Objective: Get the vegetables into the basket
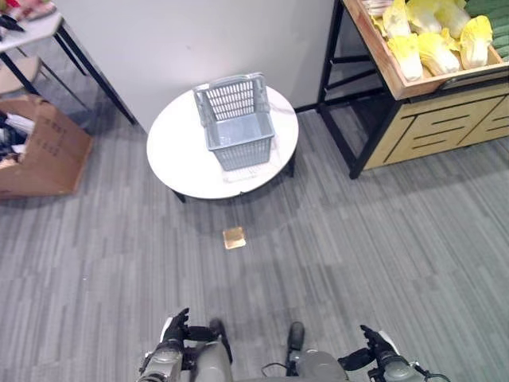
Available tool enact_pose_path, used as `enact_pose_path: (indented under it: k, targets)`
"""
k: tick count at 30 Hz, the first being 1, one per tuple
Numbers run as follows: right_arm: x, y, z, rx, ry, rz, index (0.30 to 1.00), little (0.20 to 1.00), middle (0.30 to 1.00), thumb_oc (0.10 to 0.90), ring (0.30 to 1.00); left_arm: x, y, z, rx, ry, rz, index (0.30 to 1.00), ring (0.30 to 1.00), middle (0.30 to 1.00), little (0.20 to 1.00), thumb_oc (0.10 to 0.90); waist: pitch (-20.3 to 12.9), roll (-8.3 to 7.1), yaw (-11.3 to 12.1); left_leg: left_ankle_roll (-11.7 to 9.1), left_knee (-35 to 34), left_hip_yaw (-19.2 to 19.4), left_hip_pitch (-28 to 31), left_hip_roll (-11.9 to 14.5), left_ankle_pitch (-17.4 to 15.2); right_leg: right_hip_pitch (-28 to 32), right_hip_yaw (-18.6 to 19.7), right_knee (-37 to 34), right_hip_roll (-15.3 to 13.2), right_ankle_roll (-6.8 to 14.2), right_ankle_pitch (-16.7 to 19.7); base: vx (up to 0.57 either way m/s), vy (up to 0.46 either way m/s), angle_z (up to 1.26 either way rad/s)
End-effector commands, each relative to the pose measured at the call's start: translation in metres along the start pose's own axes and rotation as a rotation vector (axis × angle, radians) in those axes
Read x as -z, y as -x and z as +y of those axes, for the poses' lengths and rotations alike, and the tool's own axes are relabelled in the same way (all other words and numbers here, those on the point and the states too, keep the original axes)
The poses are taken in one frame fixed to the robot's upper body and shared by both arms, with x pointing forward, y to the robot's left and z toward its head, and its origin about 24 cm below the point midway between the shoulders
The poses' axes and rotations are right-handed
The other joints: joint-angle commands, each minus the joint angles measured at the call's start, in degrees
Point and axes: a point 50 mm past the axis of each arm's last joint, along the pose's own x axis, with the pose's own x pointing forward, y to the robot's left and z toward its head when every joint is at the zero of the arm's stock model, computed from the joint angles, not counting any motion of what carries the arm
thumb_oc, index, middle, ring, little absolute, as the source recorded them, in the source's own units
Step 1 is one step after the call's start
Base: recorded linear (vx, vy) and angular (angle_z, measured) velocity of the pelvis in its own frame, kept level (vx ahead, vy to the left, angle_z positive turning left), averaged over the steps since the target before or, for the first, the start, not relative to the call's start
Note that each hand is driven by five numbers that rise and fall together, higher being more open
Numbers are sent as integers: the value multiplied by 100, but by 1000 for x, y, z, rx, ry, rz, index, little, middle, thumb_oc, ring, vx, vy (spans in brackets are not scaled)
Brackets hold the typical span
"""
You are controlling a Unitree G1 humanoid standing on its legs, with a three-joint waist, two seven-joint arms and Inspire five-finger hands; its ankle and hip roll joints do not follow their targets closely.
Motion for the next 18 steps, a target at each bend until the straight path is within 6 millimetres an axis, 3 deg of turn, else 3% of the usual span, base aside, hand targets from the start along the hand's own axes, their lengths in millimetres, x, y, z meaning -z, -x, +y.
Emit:
enact_pose_path:
  k: [1,2,4,7,8,11,13,15,18]
  targets:
    - [-10,-1,-17,61,-18,-59,1000,1000,1000,900,1000,26,7,-4,-4,-61,76,1000,1000,1000,1000,900,136,30,153,62,249,-40,300,-15,421,134,443,575,-1007,601,-133,405,158,-51]
    - [-10,-1,-17,59,-19,-57,1000,1000,1000,900,1000,28,7,-3,-5,-59,82,1000,1000,1000,1000,900,104,30,173,33,202,-67,322,12,445,230,490,581,-1009,622,-182,643,339,-76]
    - [1,1,-5,28,-25,-22,1000,1000,1000,900,1000,35,8,1,-6,-71,113,1000,1000,1000,1000,900,-67,-87,168,152,330,250,476,-76,257,388,685,753,-1151,754,-255,563,395,-70]
    - [-3,1,1,10,-29,-32,1000,1000,1000,900,1000,35,7,10,-25,-80,116,1000,1000,1000,1000,900,-53,-292,146,400,613,456,444,-322,-48,202,923,1082,-1399,901,73,231,302,-42]
    - [-7,1,7,-9,-18,-43,1000,1000,1000,900,1000,32,7,12,-29,-86,108,1000,1000,1000,1000,900,-42,-405,149,536,814,522,378,-488,-298,77,1029,1191,-1541,974,332,243,330,0]
    - [-19,-1,10,-21,-20,-80,1000,1000,1000,900,1000,30,6,21,-58,-72,105,1000,1000,1000,1000,900,19,-461,184,786,950,586,363,-746,-605,-365,1113,1846,-1684,1019,880,233,375,17]
    - [-32,-2,13,-29,-16,-125,1000,1000,1000,900,1000,28,5,22,-60,-65,102,1000,1000,1000,1000,900,146,-377,165,985,752,649,706,-903,-789,-809,922,2766,-1689,970,1105,246,339,-1]
    - [-37,-2,15,-39,-17,-142,1000,1000,1000,900,1000,26,4,25,-64,-51,98,1000,1000,1000,1000,900,214,-378,132,901,523,672,1029,-927,-825,-1040,470,2107,-1696,913,885,325,35,-22]
    - [-46,-2,18,-55,-21,-168,1000,1000,1000,900,1000,27,4,24,-63,-41,105,1000,1000,1000,1000,900,237,-409,45,701,479,608,1228,-824,-928,-1248,565,880,-1670,1025,906,299,-184,9]
